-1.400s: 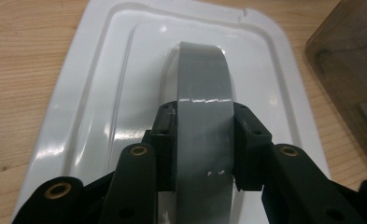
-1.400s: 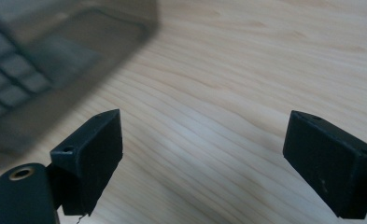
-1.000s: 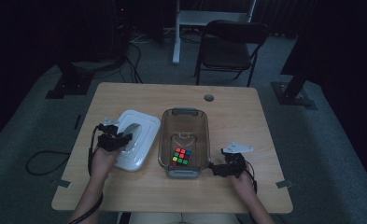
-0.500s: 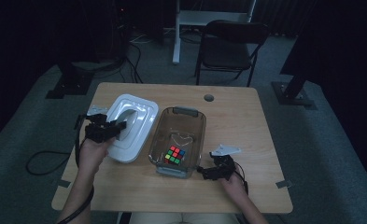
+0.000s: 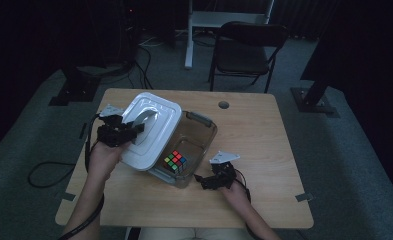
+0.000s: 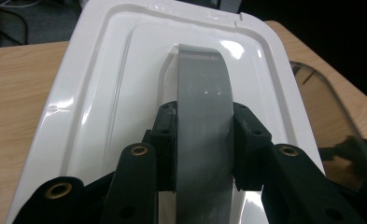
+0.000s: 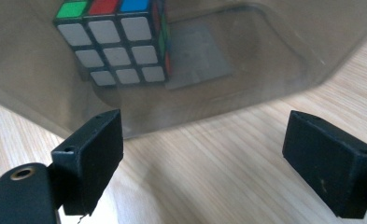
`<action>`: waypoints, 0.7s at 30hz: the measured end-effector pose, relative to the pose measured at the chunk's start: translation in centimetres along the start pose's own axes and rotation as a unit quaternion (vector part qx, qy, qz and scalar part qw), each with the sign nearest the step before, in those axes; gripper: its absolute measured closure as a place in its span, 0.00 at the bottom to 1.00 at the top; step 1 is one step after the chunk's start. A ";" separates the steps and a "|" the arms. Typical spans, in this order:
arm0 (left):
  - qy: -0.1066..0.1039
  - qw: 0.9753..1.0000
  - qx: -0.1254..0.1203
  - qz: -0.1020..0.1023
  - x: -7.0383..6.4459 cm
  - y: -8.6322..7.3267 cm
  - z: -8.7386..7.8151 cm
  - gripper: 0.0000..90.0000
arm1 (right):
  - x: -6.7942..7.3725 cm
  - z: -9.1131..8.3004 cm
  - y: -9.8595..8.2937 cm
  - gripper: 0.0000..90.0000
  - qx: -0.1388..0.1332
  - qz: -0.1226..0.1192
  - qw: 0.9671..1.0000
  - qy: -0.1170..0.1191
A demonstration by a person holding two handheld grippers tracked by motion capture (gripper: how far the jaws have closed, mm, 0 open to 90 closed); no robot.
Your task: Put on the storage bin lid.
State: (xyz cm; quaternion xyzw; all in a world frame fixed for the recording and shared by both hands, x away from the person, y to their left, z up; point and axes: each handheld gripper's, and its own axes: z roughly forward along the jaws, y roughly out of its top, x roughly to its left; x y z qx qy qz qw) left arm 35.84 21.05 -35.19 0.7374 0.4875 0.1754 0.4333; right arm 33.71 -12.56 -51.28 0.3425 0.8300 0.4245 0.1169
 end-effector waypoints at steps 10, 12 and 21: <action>-0.020 1.000 0.011 0.018 -2.0 0.6 1.7 0.75 | 1.0 2.3 1.5 0.13 0.003 0.003 1.000 0.019; -0.024 0.999 0.016 0.027 -2.6 0.7 2.3 0.75 | 1.4 3.2 2.1 0.13 0.004 0.004 1.000 0.015; -0.046 0.997 0.037 0.056 -4.0 1.2 4.1 0.75 | 1.7 2.9 2.3 0.13 -0.001 -0.010 1.000 0.011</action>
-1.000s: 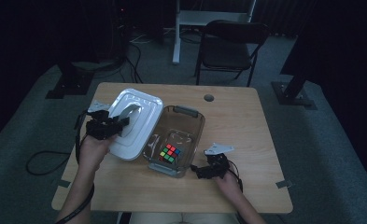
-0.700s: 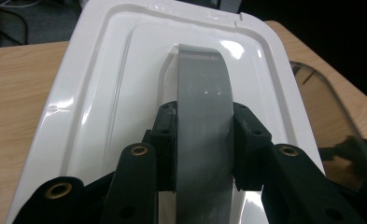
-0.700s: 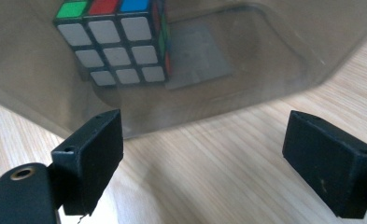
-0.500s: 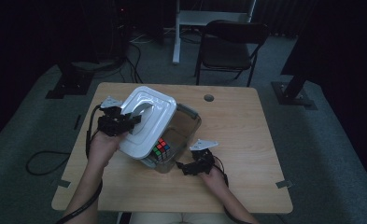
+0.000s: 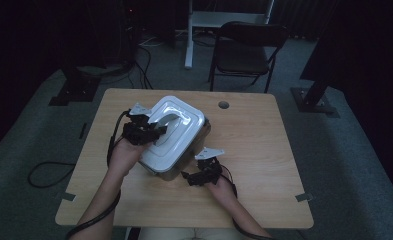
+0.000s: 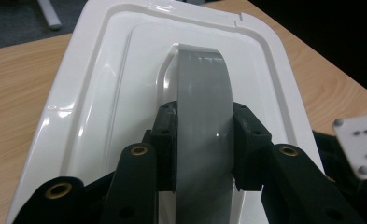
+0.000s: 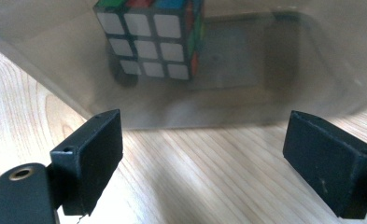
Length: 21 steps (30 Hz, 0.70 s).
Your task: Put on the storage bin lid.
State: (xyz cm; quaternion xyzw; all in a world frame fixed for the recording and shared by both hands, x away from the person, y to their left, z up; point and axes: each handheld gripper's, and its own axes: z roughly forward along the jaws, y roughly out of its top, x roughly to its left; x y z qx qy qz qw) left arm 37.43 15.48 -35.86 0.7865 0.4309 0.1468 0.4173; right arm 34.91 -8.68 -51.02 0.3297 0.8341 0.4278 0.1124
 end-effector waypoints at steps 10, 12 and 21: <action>-0.018 1.000 0.021 0.004 0.2 0.1 1.6 0.75 | -1.0 -2.7 -0.9 0.13 -0.015 0.010 1.000 -0.016; -0.020 1.000 0.024 0.003 0.2 0.1 1.7 0.75 | -1.1 -2.9 -0.9 0.13 -0.016 0.012 1.000 -0.017; -0.036 0.999 0.037 -0.002 0.5 0.1 2.8 0.75 | -1.5 -3.1 -1.4 0.13 -0.014 0.019 1.000 -0.018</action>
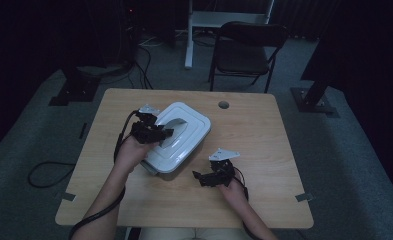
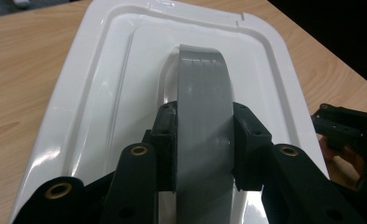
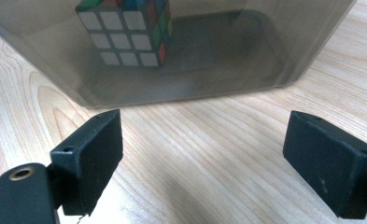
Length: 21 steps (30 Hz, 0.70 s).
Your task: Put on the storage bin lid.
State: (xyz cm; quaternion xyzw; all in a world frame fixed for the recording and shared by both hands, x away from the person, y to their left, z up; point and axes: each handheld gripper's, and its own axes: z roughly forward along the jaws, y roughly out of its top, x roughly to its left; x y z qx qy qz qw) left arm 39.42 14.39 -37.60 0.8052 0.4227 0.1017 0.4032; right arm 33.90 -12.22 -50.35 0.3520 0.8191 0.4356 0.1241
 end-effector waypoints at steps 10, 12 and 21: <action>0.002 1.000 0.007 0.000 0.0 -0.1 0.4 0.75 | -0.2 -0.5 0.1 0.13 -0.009 0.005 1.000 0.001; 0.001 1.000 0.006 0.000 0.1 -0.1 0.5 0.75 | -0.3 -0.6 0.1 0.13 -0.009 0.006 1.000 -0.002; 0.008 1.000 0.016 0.023 -0.1 -0.7 1.0 0.72 | -0.5 -0.8 -0.2 0.13 -0.007 0.011 1.000 0.000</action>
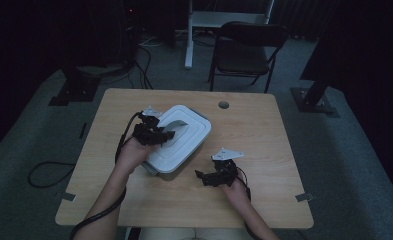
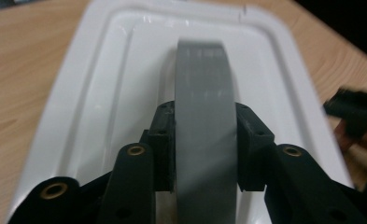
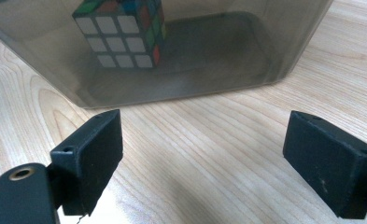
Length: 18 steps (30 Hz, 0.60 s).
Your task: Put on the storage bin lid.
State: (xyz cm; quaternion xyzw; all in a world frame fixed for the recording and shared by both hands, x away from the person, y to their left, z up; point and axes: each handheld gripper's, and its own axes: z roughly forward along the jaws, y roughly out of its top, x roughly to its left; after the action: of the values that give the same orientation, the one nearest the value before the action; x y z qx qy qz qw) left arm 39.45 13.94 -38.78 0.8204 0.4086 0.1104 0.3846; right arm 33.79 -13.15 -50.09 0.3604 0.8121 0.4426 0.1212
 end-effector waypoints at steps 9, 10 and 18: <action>-0.003 1.000 -0.025 -0.010 0.4 -0.2 -1.6 0.55 | -0.4 -0.5 0.2 0.13 -0.006 0.004 1.000 -0.003; -0.007 0.999 -0.029 -0.012 0.6 -0.2 -1.8 0.52 | -0.4 -0.6 0.2 0.13 -0.006 0.004 1.000 -0.004; -0.036 0.997 -0.061 -0.022 1.9 -0.6 -3.4 0.37 | -0.9 -1.1 0.2 0.13 -0.011 0.008 1.000 -0.009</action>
State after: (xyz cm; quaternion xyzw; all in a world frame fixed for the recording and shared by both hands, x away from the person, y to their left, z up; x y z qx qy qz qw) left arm 38.68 17.43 -37.15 0.7899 0.4047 0.0973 0.4504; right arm 33.98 -14.33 -49.39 0.3693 0.8030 0.4494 0.1294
